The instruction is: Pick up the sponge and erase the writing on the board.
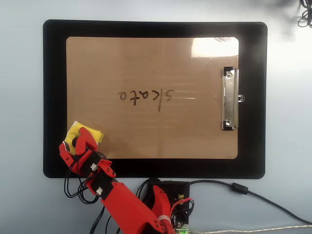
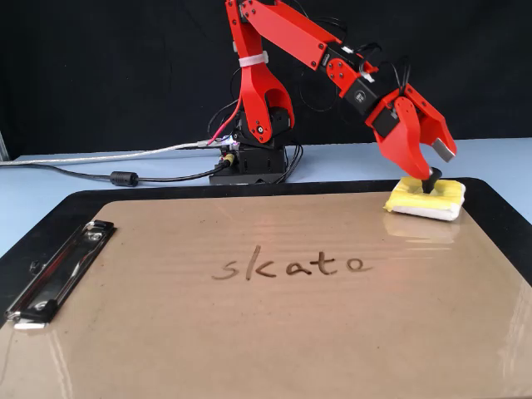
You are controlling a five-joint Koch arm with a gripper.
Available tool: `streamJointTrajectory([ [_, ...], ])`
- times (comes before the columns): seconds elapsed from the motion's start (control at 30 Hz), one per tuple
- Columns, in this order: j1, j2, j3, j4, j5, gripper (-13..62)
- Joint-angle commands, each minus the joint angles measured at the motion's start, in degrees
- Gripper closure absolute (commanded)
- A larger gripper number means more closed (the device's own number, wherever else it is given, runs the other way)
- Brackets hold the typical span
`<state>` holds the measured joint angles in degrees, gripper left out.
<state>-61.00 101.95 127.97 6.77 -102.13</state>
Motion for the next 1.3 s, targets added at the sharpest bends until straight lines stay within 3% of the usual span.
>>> streamJointTrajectory([
  [0.0, -0.4, -0.2, 1.6, -11.0, 1.7, 16.9],
  [0.77, 0.4, -12.2, 4.5, -23.2, 14.9, 19.5],
  [1.27, 0.0, -6.3, 12.5, -20.4, 14.9, 19.2],
])
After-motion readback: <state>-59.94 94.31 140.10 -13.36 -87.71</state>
